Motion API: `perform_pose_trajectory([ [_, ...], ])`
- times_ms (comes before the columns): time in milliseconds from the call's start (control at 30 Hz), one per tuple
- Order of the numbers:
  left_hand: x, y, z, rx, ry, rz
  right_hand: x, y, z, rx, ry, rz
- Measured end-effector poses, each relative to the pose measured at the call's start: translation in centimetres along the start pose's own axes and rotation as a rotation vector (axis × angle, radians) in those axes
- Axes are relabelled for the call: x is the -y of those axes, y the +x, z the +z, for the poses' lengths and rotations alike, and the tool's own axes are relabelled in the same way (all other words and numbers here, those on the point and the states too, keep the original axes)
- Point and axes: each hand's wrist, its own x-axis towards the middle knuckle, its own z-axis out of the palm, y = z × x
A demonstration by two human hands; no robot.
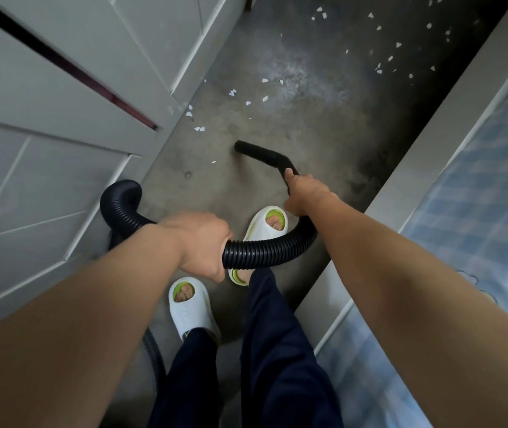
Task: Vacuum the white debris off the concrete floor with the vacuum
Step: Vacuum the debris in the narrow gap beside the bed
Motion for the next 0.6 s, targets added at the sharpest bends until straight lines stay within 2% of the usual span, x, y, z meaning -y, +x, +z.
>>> perform_pose_trajectory([
  [100,0.0,0.1,0.3,-0.021,-0.016,-0.008,0.4,0.6,-0.7,-0.041,-0.038,-0.021],
  [267,0.3,-0.5,0.8,0.043,-0.084,-0.030,3.3,1.2,-0.5,-0.004,-0.195,-0.184],
  [500,1.4,-0.9,0.6,0.007,-0.101,-0.086,4.1,2.5,-1.4,-0.078,-0.185,-0.098],
  [600,1.0,-0.4,-0.1,-0.006,-0.144,-0.061,3.7,2.6,-2.4,-0.074,-0.243,-0.122],
])
